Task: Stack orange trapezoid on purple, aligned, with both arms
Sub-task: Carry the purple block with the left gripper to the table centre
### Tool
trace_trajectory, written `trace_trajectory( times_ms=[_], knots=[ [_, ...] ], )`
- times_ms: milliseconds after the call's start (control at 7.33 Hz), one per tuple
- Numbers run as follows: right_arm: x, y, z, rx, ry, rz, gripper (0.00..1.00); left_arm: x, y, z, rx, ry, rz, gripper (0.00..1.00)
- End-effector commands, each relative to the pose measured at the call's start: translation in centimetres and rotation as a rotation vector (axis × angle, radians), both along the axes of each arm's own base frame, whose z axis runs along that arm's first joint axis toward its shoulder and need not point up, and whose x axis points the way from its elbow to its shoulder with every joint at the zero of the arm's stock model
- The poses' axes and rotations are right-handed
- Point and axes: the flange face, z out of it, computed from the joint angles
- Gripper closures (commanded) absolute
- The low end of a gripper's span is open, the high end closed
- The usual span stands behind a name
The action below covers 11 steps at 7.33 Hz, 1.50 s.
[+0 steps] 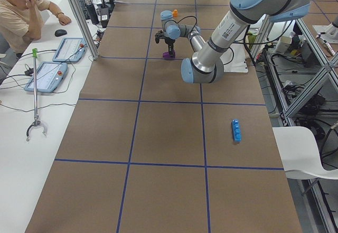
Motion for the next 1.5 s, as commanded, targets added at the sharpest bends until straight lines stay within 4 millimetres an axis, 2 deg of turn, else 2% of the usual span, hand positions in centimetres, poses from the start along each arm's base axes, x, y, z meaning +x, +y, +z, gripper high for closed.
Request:
trace_trajectory(
  times_ms=[0, 682, 955, 1091, 1364],
  knots=[
    [-0.03, -0.01, -0.02, 0.001, 0.000, -0.001, 0.00, 0.12, -0.24, 0.41, -0.006, -0.007, -0.002, 1.00],
    [-0.24, -0.01, 0.00, 0.000, 0.000, -0.005, 0.00, 0.15, -0.40, 0.59, -0.018, -0.011, -0.014, 1.00],
    [-0.24, -0.01, -0.02, 0.000, 0.000, -0.004, 0.00, 0.18, -0.41, 0.65, -0.019, -0.013, -0.014, 0.67],
    [-0.24, -0.08, -0.08, 0.003, 0.000, -0.005, 0.00, 0.18, -0.41, 0.77, -0.018, -0.014, -0.013, 0.42],
    [-0.65, -0.10, -0.23, 0.005, 0.000, -0.013, 0.00, -0.10, -0.83, 0.76, -0.016, -0.013, -0.020, 0.01]
  ],
)
